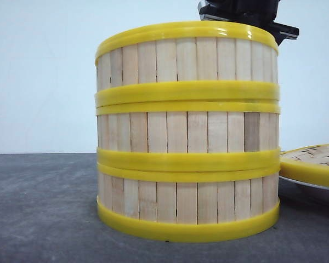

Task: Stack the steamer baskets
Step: 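Lower the held basket onto the stack and open the right gripper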

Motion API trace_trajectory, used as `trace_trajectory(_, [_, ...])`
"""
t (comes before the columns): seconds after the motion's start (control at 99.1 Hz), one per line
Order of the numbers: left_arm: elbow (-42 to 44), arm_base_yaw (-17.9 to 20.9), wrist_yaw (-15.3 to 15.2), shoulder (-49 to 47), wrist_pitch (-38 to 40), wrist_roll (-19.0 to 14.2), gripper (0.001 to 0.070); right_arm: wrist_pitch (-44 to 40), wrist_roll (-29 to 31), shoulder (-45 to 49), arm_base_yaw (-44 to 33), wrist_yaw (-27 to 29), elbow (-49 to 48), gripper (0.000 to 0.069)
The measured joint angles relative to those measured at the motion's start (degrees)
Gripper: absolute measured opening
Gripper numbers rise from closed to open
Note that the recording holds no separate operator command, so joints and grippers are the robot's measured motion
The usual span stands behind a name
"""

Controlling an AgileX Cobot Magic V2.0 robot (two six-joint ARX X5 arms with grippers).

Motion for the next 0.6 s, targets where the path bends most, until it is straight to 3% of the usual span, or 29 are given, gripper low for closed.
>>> trace_trajectory(0.515, [0.0, 0.0, 0.0, 0.0, -0.1, 0.0, 0.0590, -0.8, 0.3, 0.0, -1.7, -1.2, 0.0, 0.0020])
trace_trajectory(0.595, [0.0, 0.0, 0.0, 0.0, -0.1, 0.0, 0.0590, -0.8, 0.4, 0.0, -1.8, -1.2, 0.0, 0.0055])
